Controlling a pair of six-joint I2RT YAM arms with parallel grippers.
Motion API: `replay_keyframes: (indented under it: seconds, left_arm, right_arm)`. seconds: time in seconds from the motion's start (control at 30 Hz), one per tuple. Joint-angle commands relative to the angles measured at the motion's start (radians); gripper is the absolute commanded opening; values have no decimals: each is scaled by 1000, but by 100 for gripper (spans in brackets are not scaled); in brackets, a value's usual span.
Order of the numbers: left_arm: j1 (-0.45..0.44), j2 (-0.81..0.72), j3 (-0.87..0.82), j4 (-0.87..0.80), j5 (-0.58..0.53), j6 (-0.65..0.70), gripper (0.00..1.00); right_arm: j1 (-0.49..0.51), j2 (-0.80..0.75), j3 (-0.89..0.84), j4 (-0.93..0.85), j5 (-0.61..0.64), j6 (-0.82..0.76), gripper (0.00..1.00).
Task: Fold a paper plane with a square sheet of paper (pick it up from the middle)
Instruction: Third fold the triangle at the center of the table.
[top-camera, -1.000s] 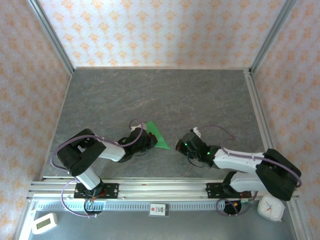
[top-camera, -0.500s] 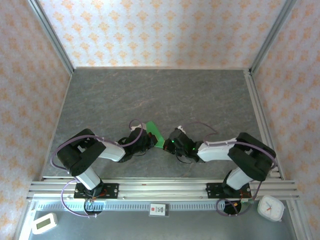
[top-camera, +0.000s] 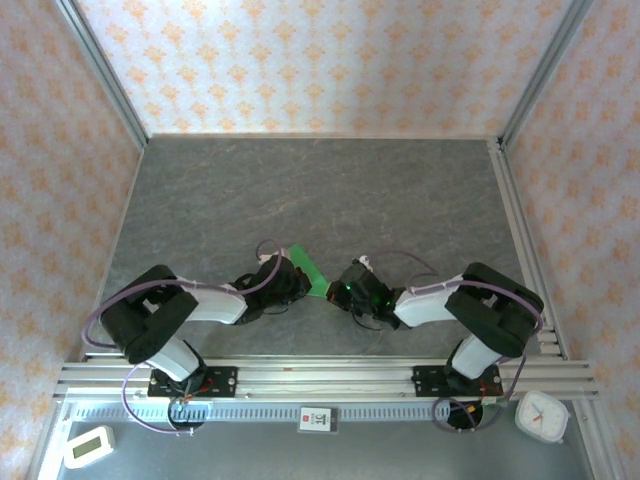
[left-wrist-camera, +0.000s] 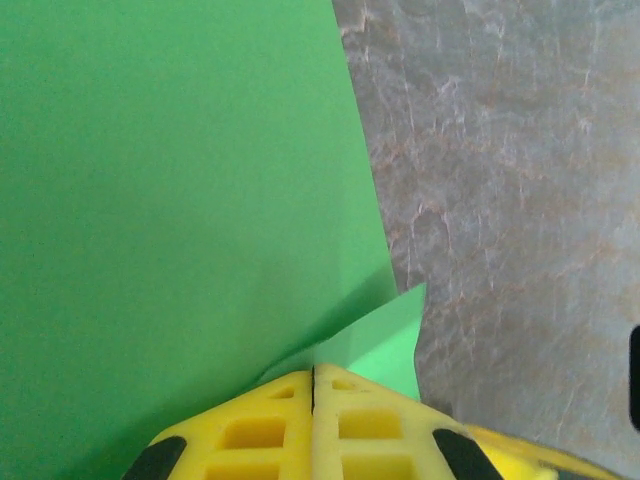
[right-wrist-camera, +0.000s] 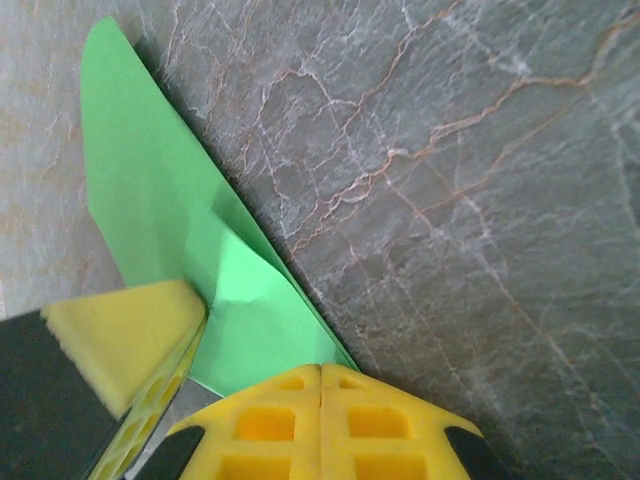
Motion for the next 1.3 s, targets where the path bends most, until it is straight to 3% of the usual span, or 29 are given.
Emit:
replay_keyframes:
  seconds: [0.0, 0.4, 0.97, 1.27]
  left_arm:
    - [-35, -58, 20, -110, -50, -40, 0]
    - [-107, -77, -3, -2, -89, -220, 0]
    - [-138, 47, 3, 122, -65, -287, 0]
    - [-139, 60, -5, -9, -155, -341, 0]
  right_arm:
    - [7, 35, -37, -76, 15, 28, 0]
    - [7, 59, -36, -60, -2, 45, 0]
    - [6, 74, -35, -60, -5, 57, 0]
    - [7, 93, -16, -95, -5, 57, 0]
